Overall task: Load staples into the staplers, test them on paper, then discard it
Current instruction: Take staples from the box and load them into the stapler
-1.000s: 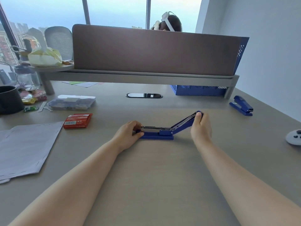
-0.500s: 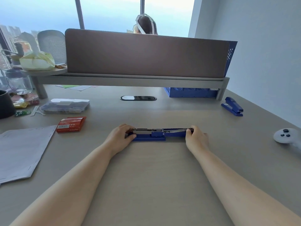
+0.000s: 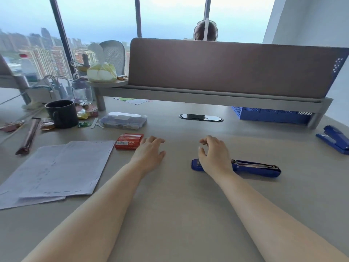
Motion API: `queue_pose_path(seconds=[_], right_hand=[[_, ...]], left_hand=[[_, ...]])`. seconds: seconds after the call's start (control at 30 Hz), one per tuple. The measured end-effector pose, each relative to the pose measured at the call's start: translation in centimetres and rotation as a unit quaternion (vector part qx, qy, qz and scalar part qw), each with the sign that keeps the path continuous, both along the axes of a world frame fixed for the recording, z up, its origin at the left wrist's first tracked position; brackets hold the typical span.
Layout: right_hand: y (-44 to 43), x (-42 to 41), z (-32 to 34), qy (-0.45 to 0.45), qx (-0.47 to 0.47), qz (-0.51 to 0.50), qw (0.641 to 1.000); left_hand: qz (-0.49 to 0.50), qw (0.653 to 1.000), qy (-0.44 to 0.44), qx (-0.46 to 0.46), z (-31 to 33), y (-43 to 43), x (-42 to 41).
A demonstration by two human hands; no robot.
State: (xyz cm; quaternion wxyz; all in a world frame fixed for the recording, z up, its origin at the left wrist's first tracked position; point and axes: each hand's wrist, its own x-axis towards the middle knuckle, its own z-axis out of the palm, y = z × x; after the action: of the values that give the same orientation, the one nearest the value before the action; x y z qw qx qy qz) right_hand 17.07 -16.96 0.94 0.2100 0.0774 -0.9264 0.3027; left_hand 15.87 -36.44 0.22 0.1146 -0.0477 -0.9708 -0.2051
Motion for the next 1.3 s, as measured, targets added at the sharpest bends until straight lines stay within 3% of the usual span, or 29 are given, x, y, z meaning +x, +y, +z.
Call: queue_pose_path(seconds=[0.13,0.27,0.47,0.57,0.67,0.77,0.93,1.13,1.3], right_hand=[[-5.3,-2.4,-0.1,-0.016,0.017,0.082,0.996],[-9.4,-4.6,0.3,-0.054,0.062,0.141,0.987],[-13.0,-6.3,-0.4,-0.162,0.058,0.166,0.971],[-13.8,-6.1,-1.1,-0.177,0.030,0.175,0.968],[-13.7,-6.0,-1.2,-0.180,-0.019,0.189,0.965],[-13.0,-5.9,-1.1,-0.169,-0.106,0.198,0.960],[-12.4,-5.4,-1.0,-0.126,-0.271,0.195,0.934],[-11.7,-4.9,-0.8,-0.038,-0.266,0.196,0.943],[-11.7,-4.2,-0.3,-0.002,-0.253,0.208,0.945]], left_hand=[[0.072,0.993,-0.041,-0.086,0.1,-5.4,-1.6],[0.079,0.986,-0.129,-0.070,0.3,-7.7,-2.9],[0.039,0.991,-0.096,-0.081,0.4,-8.3,-1.8],[-0.003,0.993,-0.107,-0.043,0.7,-8.3,-1.2],[-0.011,0.993,-0.094,-0.072,1.1,-8.1,-0.9],[0.018,0.995,-0.077,-0.066,1.4,-7.6,-0.6],[0.040,0.999,-0.005,0.035,0.8,-7.0,-1.0],[0.025,0.992,0.097,0.083,-0.4,-5.6,-0.9],[0.023,0.985,0.124,0.121,0.0,-5.5,-0.7]])
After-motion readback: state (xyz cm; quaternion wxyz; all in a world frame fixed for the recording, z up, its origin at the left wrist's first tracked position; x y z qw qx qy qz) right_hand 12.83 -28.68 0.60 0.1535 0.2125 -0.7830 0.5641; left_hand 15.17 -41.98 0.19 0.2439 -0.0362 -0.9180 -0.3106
